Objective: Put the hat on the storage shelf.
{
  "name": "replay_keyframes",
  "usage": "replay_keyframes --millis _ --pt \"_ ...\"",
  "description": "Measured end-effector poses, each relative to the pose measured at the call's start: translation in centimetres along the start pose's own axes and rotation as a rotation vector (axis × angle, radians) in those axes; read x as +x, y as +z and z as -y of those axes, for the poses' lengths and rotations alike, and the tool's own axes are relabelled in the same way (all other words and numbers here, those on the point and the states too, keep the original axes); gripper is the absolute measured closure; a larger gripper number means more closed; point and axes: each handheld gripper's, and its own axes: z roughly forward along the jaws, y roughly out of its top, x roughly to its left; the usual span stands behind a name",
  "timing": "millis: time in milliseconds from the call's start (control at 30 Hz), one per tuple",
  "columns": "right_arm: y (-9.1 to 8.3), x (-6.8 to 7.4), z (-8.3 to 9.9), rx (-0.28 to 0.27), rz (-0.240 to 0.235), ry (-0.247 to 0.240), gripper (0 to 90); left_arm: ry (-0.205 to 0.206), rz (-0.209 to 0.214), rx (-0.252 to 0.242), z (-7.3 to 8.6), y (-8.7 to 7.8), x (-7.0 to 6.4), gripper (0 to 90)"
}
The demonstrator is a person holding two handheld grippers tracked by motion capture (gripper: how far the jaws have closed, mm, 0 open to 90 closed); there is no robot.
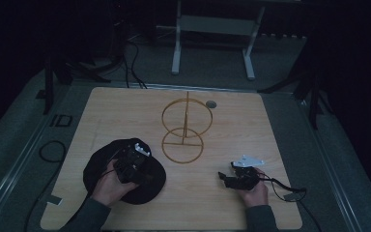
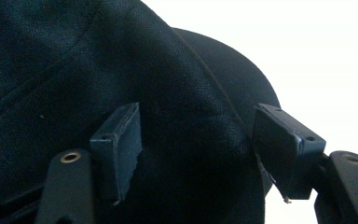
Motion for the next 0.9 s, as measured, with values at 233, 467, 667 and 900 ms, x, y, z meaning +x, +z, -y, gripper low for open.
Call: replay_keyframes --millis 233,467,667,900 --pt "0.0 0.0 0.0 0.0 0.0 0.0 30.5 -0.017 -0.003 0.029 -0.1 0.9 0.1 38.5" --pt "0.0 0.0 0.0 0.0 0.0 0.0 30.5 -0.052 0.049 0.029 -0.1 1.2 0.6 40.9" --pt "0.0 0.0 0.0 0.0 0.0 0.0 30.5 -0.085 0.152 0.036 -0.2 1.3 1.3 56.9" --pt "0.0 0.0 0.0 0.0 0.0 0.0 30.5 -0.052 0.124 0.063 -0.5 0.7 0.9 73.7"
